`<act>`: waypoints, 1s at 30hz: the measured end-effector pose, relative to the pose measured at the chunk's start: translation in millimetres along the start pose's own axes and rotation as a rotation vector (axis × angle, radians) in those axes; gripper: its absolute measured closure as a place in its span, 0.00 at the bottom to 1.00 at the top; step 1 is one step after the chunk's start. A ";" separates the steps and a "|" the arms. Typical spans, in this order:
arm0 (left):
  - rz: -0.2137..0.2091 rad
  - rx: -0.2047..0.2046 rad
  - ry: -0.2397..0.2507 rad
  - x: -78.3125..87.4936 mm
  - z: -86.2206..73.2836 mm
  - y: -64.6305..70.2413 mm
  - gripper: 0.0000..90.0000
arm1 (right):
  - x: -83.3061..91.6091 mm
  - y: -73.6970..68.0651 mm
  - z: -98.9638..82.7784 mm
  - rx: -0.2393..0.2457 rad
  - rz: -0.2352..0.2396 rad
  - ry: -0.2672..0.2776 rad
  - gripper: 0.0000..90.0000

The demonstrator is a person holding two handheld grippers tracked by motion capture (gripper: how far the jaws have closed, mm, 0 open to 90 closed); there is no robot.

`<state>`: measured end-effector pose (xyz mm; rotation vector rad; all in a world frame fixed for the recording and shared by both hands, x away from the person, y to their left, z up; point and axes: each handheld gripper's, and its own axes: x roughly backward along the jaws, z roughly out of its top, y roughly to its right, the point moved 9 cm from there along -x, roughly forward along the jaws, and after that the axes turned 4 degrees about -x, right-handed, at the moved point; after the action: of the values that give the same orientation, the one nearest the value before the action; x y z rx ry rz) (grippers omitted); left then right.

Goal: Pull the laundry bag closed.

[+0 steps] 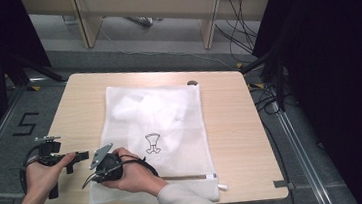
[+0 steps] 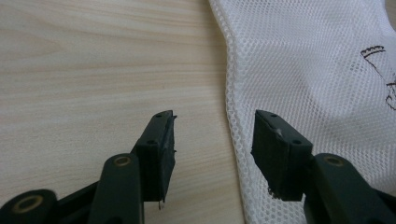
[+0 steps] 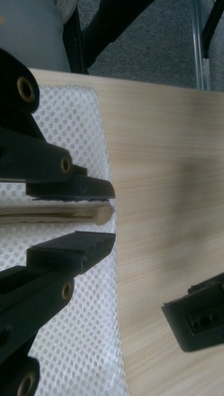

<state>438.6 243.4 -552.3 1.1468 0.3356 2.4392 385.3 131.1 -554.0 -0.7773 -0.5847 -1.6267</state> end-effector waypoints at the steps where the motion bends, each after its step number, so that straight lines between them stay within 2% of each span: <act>1: -0.003 -0.001 -0.007 0.4 -0.4 -0.5 0.53 | -1.7 -1.3 -0.5 -0.016 0.005 -0.005 0.81; 9: 0.025 0.006 -0.009 0.1 -0.8 -5.1 0.53 | -13.7 0.3 -0.6 -0.012 0.011 -0.019 0.83; 13: 0.023 0.000 -0.010 -0.3 -1.0 -5.3 0.53 | -14.9 -0.1 0.6 -0.017 0.009 -0.026 0.85; 14: 0.020 -0.001 -0.013 -0.6 -1.3 -4.8 0.53 | -16.3 0.7 2.2 0.000 0.011 -0.027 0.86; 18: 0.021 0.006 -0.015 -1.0 -1.7 -4.5 0.53 | -20.3 0.1 1.5 0.006 0.000 -0.032 0.91; 21: 0.017 0.000 -0.017 -1.0 -1.7 -4.5 0.53 | -19.9 1.1 0.9 0.020 -0.011 -0.030 0.91; 24: 0.009 -0.014 -0.032 -0.4 -2.8 -4.3 0.53 | -15.9 -2.1 2.5 0.011 -0.002 -0.012 0.91; 26: 0.014 0.002 -0.007 -2.1 -1.1 -1.8 0.52 | -13.3 -3.1 4.1 0.012 -0.003 0.001 0.91; 30: -0.015 -0.001 -0.033 -4.5 -2.7 3.3 0.51 | -8.4 -4.5 6.6 0.017 -0.011 0.016 0.91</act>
<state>438.2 238.4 -555.7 1.1779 0.3314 2.4046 382.9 142.3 -555.9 -0.7486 -0.5918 -1.6350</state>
